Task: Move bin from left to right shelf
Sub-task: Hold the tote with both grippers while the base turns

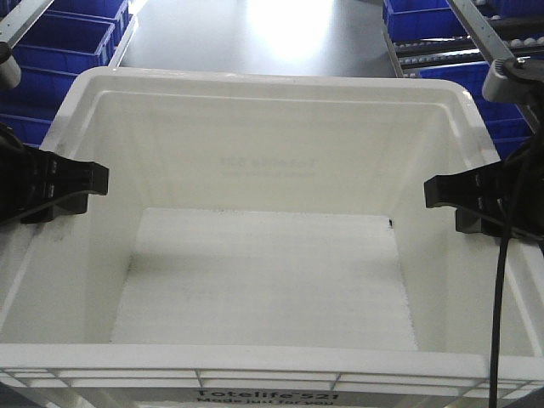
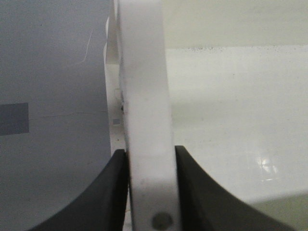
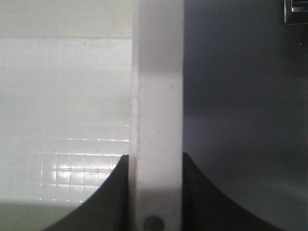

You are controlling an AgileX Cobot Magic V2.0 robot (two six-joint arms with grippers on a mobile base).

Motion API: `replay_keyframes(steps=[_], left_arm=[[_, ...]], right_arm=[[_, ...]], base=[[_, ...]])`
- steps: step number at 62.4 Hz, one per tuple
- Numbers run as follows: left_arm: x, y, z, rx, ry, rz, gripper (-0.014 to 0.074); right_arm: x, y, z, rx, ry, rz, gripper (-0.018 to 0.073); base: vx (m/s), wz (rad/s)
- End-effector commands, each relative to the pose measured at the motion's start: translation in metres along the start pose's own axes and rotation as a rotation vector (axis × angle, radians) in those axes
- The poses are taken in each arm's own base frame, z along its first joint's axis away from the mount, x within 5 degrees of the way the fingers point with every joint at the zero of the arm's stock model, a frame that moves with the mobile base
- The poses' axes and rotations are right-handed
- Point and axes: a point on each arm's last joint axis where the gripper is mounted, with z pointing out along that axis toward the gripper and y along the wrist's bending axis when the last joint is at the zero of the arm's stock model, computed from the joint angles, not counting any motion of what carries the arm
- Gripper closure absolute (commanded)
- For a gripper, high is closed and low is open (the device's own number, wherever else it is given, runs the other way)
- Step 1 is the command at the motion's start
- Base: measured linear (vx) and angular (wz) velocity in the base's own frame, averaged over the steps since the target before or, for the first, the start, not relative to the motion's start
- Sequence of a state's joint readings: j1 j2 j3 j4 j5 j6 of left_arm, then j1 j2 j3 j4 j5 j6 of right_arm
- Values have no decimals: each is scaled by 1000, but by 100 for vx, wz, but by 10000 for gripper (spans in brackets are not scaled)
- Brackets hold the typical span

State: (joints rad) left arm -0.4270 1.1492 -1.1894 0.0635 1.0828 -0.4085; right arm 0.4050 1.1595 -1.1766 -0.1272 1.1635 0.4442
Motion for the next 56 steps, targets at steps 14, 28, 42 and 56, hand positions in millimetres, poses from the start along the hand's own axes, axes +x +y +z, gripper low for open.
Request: replay_keyframes(steps=[14,28,42,56], left_arm=[[-8,6,-24,-32,-137,60,576],[-8,6,-24,-32,-137,60,576],[-8,6,-24,-32,-137,60,576],[-9,6,-24,-31,-138,60,576]], right_arm=[[-14,-16,-19,115,-169,-30,561],[-14,-16,-19,115,-169,-30,561],[-14,-16,-19,115,-169,-30,561],[-14,-16,-19,115,-169,-30,561]], base=[[24,-12],[24,-12],[26,-9],[28,-7]])
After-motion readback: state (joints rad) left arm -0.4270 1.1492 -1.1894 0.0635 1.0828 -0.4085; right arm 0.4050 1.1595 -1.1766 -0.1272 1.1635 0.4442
